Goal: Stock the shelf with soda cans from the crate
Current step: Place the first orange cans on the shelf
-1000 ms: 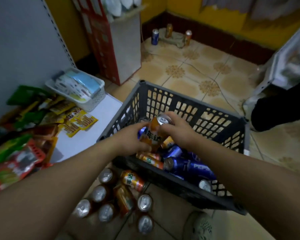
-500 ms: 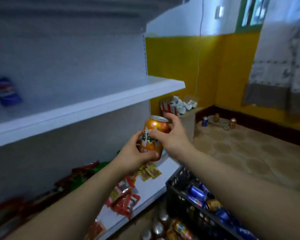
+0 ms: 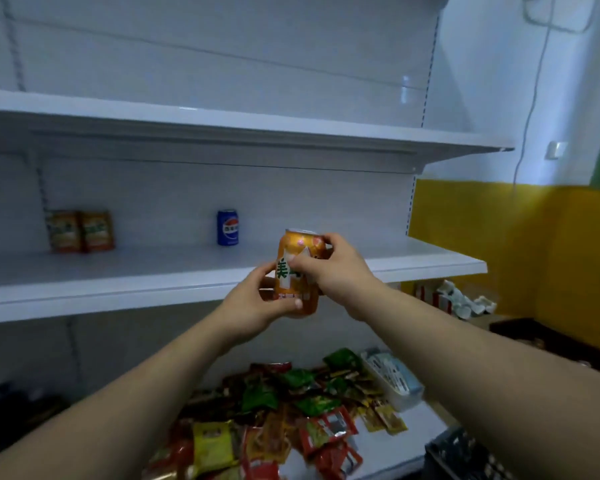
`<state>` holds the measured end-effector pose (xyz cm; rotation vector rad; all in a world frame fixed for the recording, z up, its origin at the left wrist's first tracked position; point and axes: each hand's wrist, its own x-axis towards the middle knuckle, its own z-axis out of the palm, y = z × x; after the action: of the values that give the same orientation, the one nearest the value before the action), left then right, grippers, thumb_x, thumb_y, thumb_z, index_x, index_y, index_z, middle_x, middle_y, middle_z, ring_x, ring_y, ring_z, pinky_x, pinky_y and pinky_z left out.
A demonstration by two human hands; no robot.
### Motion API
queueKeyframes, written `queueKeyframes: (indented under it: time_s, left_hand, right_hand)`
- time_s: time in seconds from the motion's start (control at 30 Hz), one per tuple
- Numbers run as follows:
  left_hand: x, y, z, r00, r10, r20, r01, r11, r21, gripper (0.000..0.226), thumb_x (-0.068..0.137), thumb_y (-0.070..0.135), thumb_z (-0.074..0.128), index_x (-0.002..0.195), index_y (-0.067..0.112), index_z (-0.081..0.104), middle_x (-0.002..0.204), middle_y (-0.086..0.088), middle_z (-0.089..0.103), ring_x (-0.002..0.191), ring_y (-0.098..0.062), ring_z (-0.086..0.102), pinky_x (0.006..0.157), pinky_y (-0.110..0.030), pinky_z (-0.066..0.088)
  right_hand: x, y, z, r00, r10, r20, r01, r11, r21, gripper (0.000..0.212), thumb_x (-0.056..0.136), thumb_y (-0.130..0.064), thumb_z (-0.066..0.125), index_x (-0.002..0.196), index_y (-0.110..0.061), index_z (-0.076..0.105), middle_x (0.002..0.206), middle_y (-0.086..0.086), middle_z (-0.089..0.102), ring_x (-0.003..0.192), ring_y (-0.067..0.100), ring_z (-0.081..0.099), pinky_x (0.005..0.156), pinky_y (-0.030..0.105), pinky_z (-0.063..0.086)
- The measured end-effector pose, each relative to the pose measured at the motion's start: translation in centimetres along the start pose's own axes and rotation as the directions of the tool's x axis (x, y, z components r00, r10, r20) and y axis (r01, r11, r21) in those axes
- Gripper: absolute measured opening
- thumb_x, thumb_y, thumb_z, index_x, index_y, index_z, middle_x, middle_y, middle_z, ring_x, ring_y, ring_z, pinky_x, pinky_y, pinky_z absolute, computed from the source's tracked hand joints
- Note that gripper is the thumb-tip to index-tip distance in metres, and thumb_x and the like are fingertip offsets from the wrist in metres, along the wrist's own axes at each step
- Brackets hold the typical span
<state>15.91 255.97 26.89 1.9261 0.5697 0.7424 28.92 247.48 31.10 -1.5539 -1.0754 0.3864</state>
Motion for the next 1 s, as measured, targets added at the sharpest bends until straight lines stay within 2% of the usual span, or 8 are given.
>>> queueKeyframes:
  time_s: [0.07,0.2,0.3,0.4,0.5,0.7,0.9,1.0]
  left_hand:
    - [-0.9,-0.4,-2.7,0.999,-0.034,-0.037,0.035,0.999,0.03,0.072,0.079,0.029,0.074,0.138,0.033,0.035,0.117,0.007,0.055,0.105,-0.008,0.055,0.084,-0.026,0.046]
    - [-1.6,-1.8,-7.3,0.989,-0.089,-0.121,0.102,0.989,0.107,0.072,0.077,0.032,0.074,0.139,0.027,0.038,0.123,0.005,0.057,0.11,-0.012,0.055,0.094,-0.033,0.046]
    - [-1.2,-3.4,-10.7,0.982,-0.117,-0.15,0.14,0.978,0.155,0.07,0.077,0.032,0.075,0.137,0.026,0.039,0.12,0.006,0.058,0.108,-0.008,0.055,0.09,-0.027,0.045]
    - [-0.1,-5.6,-14.6,0.971,-0.143,-0.193,0.195,0.938,0.286,0.069,0.078,0.037,0.073,0.138,0.027,0.039,0.13,0.003,0.055,0.12,-0.014,0.051,0.1,-0.034,0.043]
    - [0.9,-8.0,-19.1,0.948,-0.176,-0.264,0.286,0.833,0.474,0.08,0.079,0.051,0.068,0.146,0.026,0.031,0.149,0.0,0.038,0.134,-0.018,0.038,0.106,-0.035,0.034]
    - [3.8,-13.9,-26.1,0.901,-0.269,-0.342,0.433,0.489,0.757,0.071,0.09,0.065,0.036,0.147,0.025,0.029,0.154,0.001,0.03,0.14,-0.019,0.03,0.113,-0.043,0.027]
    - [6.3,-17.5,-29.1,0.857,-0.333,-0.394,0.5,0.346,0.794,0.066,0.091,0.066,0.023,0.148,0.032,0.024,0.158,0.004,0.018,0.145,-0.022,0.014,0.112,-0.059,0.009]
    - [6.6,-18.4,-29.3,0.853,-0.338,-0.397,0.5,0.318,0.805,0.066,0.09,0.068,0.019,0.149,0.038,0.017,0.16,0.007,0.01,0.146,-0.021,0.009,0.113,-0.06,0.007]
  right_hand:
    - [0.4,-1.0,2.3,0.999,-0.015,0.04,0.015,1.0,0.014,0.067,0.076,-0.034,0.078,0.132,-0.022,0.043,0.114,0.0,0.059,0.103,0.023,0.062,0.09,0.047,0.054]
    - [1.9,-2.4,7.2,0.989,-0.037,0.143,0.026,0.996,0.081,0.063,0.08,-0.026,0.076,0.132,-0.019,0.042,0.102,-0.006,0.057,0.102,0.023,0.061,0.089,0.045,0.055]
    - [4.1,-2.6,11.2,0.977,-0.049,0.209,0.028,0.994,0.102,0.061,0.081,-0.024,0.075,0.132,-0.02,0.042,0.108,-0.003,0.057,0.102,0.022,0.061,0.089,0.043,0.055]
    - [7.0,-2.7,15.1,0.966,-0.057,0.252,0.025,0.991,0.129,0.062,0.08,-0.025,0.075,0.133,-0.021,0.042,0.115,-0.002,0.057,0.103,0.021,0.06,0.09,0.044,0.054]
    - [10.2,-2.7,18.8,0.959,-0.07,0.275,0.031,0.989,0.145,0.067,0.081,-0.023,0.075,0.137,-0.02,0.039,0.119,-0.002,0.055,0.108,0.02,0.057,0.094,0.043,0.051]
    - [16.3,-1.3,24.6,0.954,-0.058,0.294,0.012,0.988,0.156,0.065,0.084,-0.018,0.072,0.139,-0.017,0.038,0.113,-0.005,0.052,0.108,0.016,0.052,0.095,0.04,0.044]
    - [20.2,1.4,29.0,0.945,-0.062,0.321,0.016,0.989,0.144,0.063,0.085,-0.017,0.071,0.138,-0.021,0.037,0.113,-0.005,0.049,0.112,0.019,0.052,0.094,0.04,0.043]
    - [21.4,2.4,31.3,0.951,-0.096,0.295,0.044,0.983,0.177,0.07,0.084,-0.017,0.073,0.14,-0.026,0.033,0.115,-0.004,0.049,0.107,0.017,0.051,0.091,0.038,0.045]
